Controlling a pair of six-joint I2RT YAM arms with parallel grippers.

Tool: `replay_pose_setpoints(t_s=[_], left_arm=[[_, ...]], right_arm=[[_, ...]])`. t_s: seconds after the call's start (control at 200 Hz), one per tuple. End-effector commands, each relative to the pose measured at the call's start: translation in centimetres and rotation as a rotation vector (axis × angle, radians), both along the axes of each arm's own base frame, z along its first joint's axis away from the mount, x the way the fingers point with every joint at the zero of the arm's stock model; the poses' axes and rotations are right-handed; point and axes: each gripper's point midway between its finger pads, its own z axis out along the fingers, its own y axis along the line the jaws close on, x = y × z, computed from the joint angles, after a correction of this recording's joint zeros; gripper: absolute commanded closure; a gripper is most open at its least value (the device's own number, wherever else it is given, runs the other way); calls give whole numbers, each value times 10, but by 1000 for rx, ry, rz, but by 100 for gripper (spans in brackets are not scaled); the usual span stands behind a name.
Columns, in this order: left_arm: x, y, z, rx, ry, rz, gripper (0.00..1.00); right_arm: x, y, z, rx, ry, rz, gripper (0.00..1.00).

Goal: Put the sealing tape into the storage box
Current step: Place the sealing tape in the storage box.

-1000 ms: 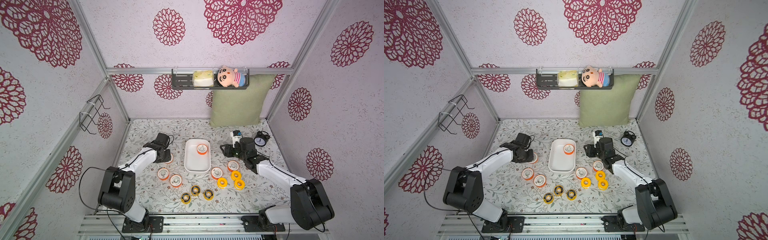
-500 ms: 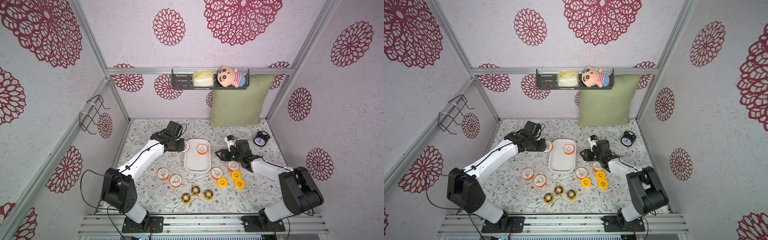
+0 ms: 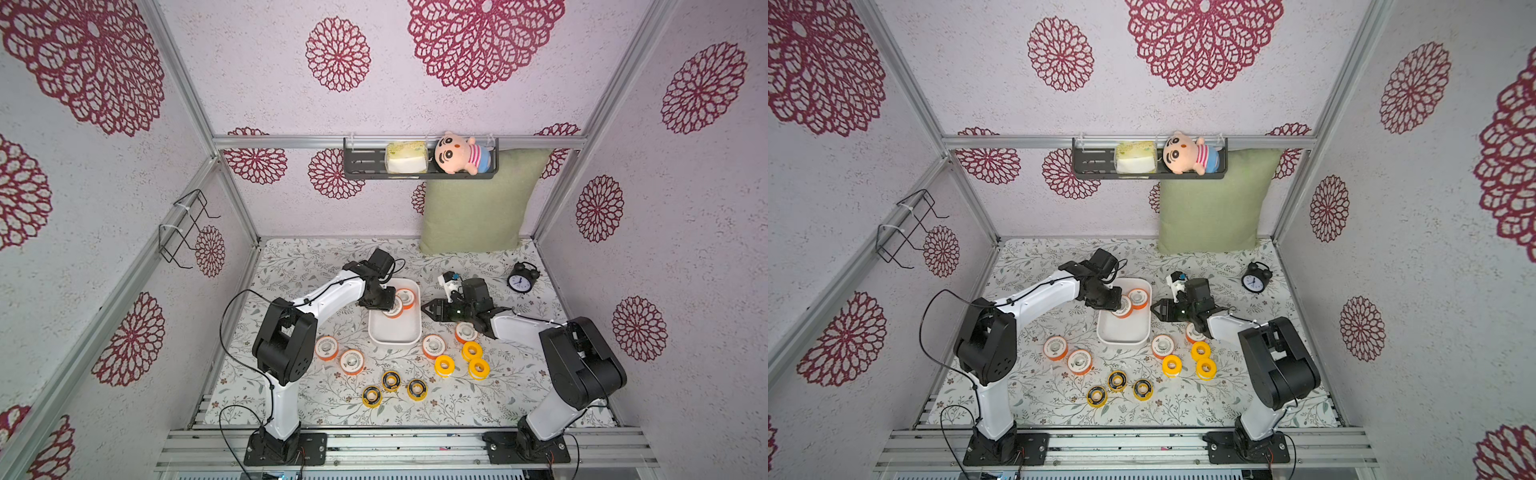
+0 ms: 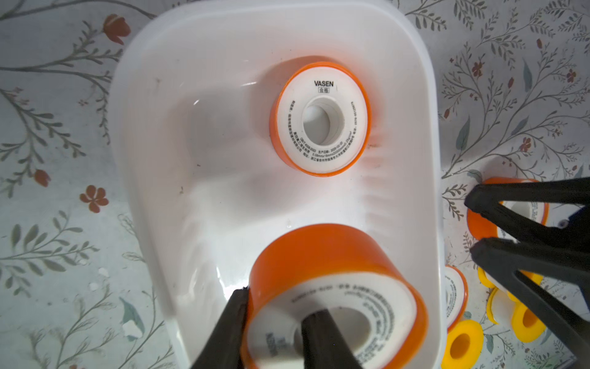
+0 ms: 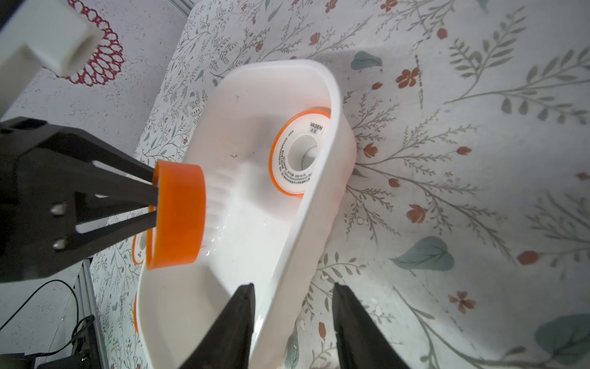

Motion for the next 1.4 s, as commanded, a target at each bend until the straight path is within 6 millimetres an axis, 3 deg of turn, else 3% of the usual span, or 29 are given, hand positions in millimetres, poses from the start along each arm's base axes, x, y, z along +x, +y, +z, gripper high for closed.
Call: replay_pose_setpoints(t_s=[0.0, 0.27, 0.59, 0.906, 1.391], left_arm=[[-1, -11, -10, -5, 22, -38, 74], [-4, -17, -37, 22, 85, -63, 74], [-3, -23, -55, 34, 123, -83, 73], [3, -29, -64, 44, 132, -81, 72], [1, -34, -63, 60, 138, -106, 57]], right_arm=[[13, 10, 18, 40, -47, 6, 55], [21, 14, 16, 35, -43, 3, 58], [31, 16, 11, 36, -30, -19, 66], [32, 21, 7, 46, -20, -4, 71], [33, 23, 4, 39, -9, -1, 72]])
